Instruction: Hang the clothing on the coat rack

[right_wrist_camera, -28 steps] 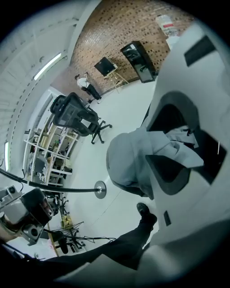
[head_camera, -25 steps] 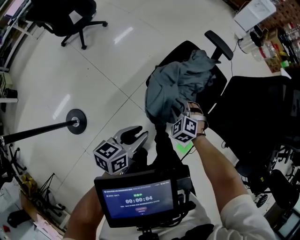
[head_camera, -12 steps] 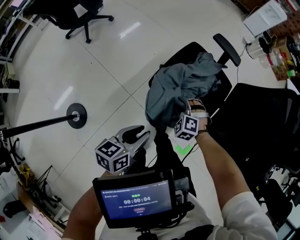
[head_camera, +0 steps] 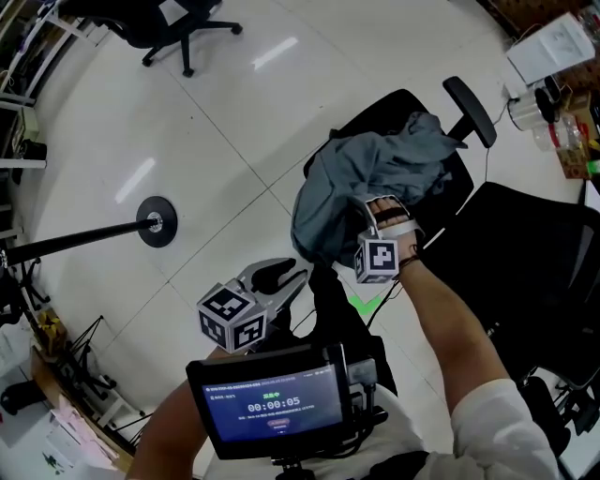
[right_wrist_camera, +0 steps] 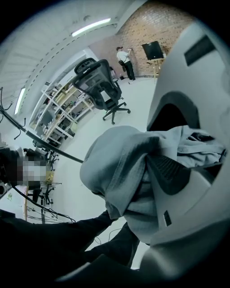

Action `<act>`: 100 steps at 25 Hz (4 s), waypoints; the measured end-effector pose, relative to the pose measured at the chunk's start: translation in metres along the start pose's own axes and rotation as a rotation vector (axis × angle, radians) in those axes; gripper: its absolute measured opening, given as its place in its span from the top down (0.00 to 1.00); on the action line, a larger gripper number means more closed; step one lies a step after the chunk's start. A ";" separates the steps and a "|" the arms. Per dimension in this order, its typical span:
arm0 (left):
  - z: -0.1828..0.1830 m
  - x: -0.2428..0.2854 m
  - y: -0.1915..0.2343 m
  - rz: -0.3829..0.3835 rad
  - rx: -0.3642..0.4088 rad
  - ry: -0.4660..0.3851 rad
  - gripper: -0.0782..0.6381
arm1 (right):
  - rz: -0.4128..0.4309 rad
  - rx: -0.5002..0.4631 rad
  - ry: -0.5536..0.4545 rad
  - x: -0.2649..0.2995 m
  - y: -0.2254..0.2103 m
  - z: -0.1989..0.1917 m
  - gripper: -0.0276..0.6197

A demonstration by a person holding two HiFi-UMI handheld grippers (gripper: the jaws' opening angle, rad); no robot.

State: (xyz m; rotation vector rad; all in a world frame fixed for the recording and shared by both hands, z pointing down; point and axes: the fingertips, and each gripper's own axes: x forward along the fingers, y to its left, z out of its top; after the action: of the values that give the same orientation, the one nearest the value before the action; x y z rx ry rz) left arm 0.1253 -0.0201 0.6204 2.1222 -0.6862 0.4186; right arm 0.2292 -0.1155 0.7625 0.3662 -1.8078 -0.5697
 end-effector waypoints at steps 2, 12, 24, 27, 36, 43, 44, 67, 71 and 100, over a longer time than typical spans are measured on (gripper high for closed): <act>0.001 0.003 -0.003 0.002 -0.006 -0.004 0.71 | 0.003 -0.013 0.002 0.000 0.000 -0.008 0.68; 0.004 0.008 -0.010 0.025 -0.021 -0.020 0.71 | 0.022 -0.052 -0.032 0.009 -0.001 -0.010 0.68; 0.002 0.014 -0.015 0.022 -0.030 -0.016 0.71 | -0.020 -0.054 -0.243 -0.027 -0.010 0.035 0.69; 0.001 0.014 -0.015 0.021 -0.028 -0.013 0.71 | -0.006 -0.068 -0.277 -0.037 -0.004 0.041 0.69; -0.002 0.016 -0.017 0.012 -0.036 -0.002 0.71 | -0.031 -0.072 -0.299 -0.053 -0.020 0.044 0.69; -0.002 0.016 -0.015 0.012 -0.042 -0.004 0.71 | 0.077 -0.114 -0.314 -0.064 0.018 0.048 0.69; -0.002 0.017 -0.015 0.011 -0.043 -0.004 0.71 | 0.094 -0.129 -0.313 -0.062 0.027 0.048 0.69; -0.007 0.017 -0.018 0.018 -0.052 0.005 0.71 | 0.070 -0.308 -0.257 -0.019 0.046 0.055 0.68; -0.007 0.014 -0.017 0.022 -0.055 0.000 0.71 | 0.062 -0.287 -0.224 -0.019 0.046 0.038 0.70; 0.003 0.058 0.020 0.228 0.007 0.011 0.42 | -0.034 0.220 -0.546 -0.121 -0.098 0.128 0.95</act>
State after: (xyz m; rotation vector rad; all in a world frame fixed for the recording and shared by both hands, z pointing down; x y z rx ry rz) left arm 0.1588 -0.0511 0.6613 2.0532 -0.9260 0.5566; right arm 0.1409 -0.1097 0.5817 0.4179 -2.4047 -0.5275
